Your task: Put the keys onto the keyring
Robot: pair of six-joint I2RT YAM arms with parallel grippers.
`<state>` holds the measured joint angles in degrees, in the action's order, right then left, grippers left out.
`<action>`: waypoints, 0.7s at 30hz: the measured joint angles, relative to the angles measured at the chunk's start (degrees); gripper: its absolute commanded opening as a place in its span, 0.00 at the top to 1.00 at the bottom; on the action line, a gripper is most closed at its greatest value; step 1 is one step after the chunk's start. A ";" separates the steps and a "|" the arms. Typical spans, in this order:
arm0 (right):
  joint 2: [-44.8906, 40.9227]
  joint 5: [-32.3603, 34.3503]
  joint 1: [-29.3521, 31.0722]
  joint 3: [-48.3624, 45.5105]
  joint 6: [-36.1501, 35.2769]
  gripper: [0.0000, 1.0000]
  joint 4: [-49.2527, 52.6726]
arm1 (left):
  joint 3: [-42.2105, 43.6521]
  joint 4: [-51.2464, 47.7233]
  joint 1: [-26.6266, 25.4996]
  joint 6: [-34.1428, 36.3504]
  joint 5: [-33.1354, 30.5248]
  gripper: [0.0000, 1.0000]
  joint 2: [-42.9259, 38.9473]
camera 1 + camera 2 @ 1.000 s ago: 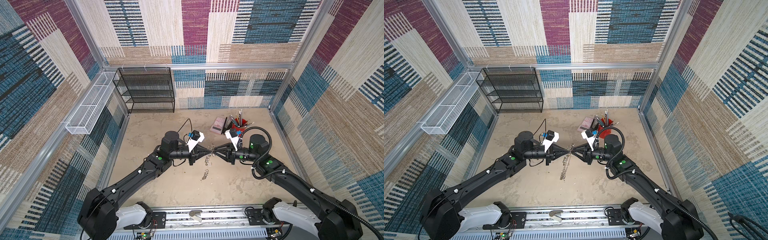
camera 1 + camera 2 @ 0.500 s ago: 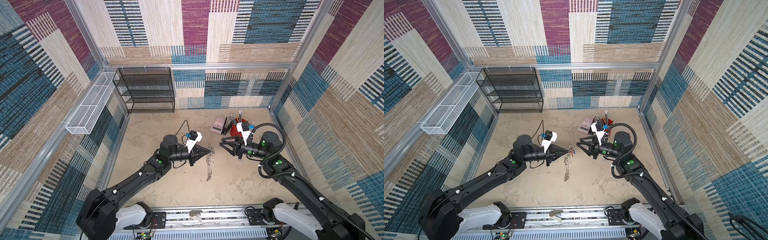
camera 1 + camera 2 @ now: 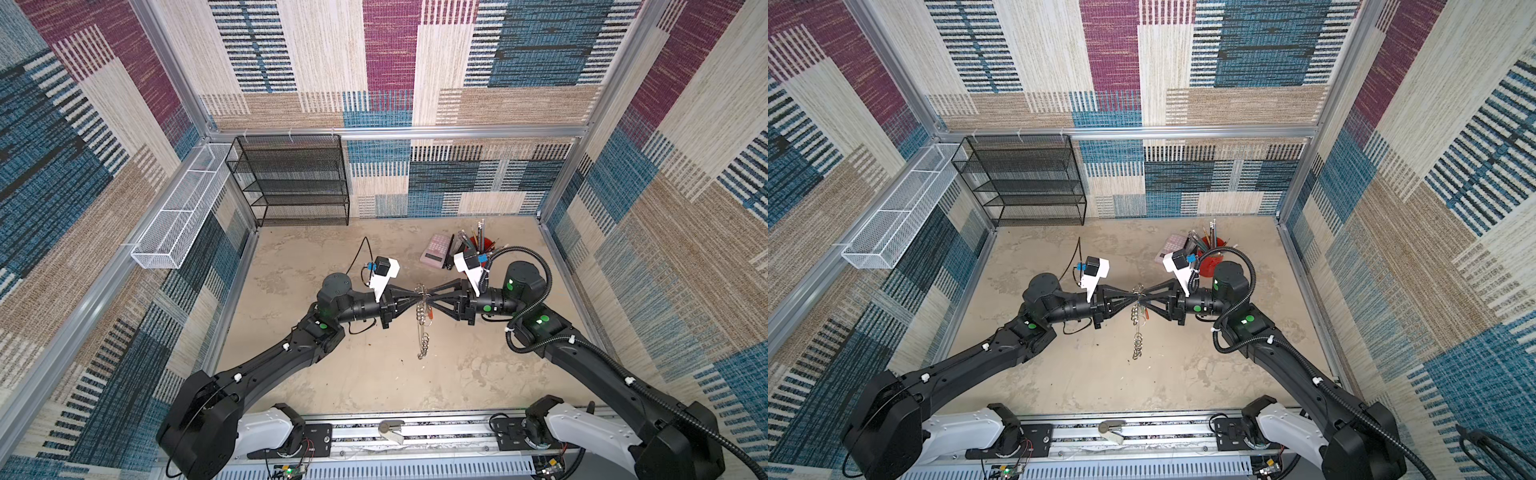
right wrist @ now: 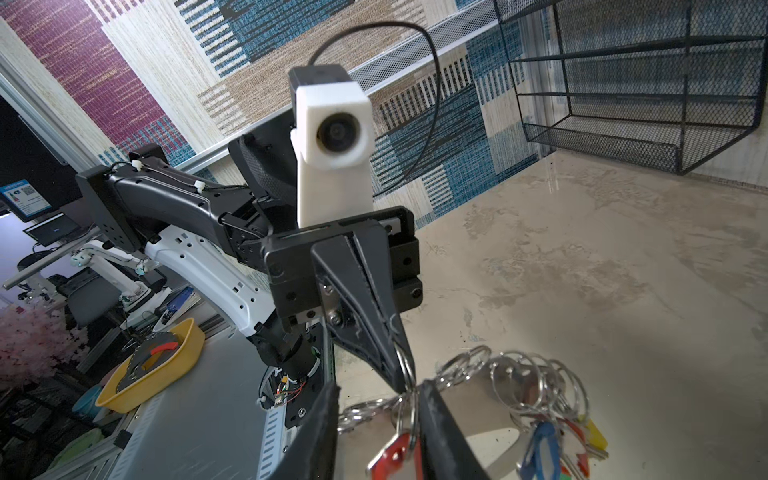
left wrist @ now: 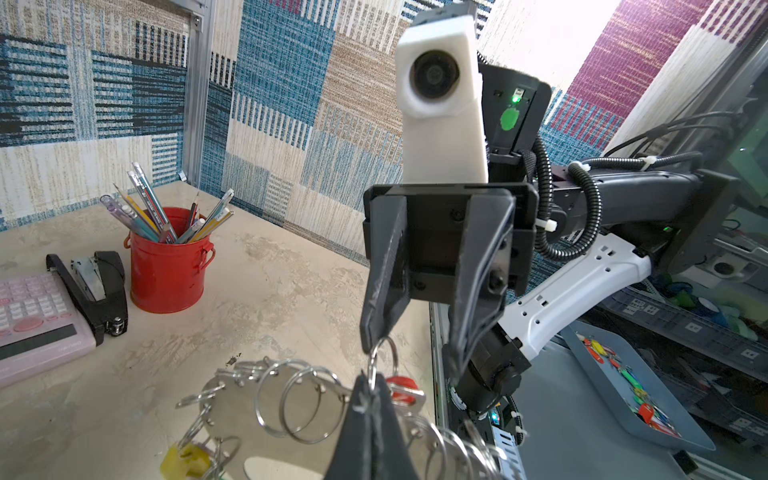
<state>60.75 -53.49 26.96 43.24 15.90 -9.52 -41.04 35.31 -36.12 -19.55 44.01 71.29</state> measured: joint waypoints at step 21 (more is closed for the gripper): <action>2.01 -0.02 0.61 -0.61 -0.76 1.00 -1.31 | 1.07 2.93 0.07 -1.73 1.27 1.00 0.35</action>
<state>62.76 -53.52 27.57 42.63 15.14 -10.83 -39.97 38.24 -36.05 -21.28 45.28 71.64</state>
